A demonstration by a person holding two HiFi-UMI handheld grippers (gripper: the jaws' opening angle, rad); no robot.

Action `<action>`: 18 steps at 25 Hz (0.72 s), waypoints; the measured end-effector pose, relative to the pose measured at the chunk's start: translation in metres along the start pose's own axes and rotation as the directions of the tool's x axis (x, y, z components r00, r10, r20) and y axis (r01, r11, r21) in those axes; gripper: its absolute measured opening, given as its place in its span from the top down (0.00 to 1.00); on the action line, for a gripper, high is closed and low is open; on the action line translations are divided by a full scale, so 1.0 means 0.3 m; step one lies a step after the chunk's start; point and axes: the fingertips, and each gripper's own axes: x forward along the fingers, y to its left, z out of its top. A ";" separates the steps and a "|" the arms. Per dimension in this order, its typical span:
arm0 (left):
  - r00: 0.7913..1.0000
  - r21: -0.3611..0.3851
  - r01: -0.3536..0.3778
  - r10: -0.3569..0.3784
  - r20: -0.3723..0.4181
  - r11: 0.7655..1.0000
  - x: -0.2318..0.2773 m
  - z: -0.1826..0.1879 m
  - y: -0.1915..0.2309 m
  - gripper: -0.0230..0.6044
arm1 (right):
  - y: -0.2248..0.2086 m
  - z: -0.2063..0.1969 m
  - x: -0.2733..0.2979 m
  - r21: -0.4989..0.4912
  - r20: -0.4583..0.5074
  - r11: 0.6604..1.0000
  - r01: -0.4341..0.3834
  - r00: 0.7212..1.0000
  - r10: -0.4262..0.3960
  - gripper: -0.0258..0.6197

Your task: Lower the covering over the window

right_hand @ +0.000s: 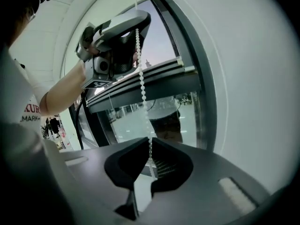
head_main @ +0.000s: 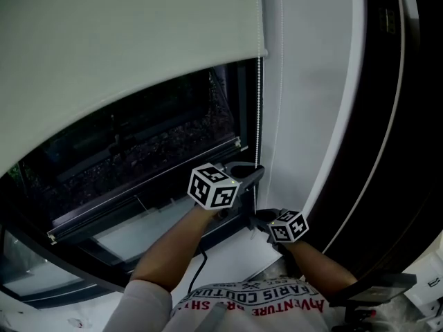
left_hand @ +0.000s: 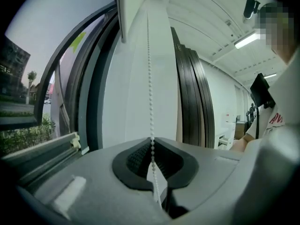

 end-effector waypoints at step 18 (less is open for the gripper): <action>0.999 -0.044 0.006 -0.008 -0.034 0.999 0.061 -0.266 -0.022 0.96 | -0.043 -0.072 0.007 0.039 0.044 0.999 0.021 0.999 -0.023 0.93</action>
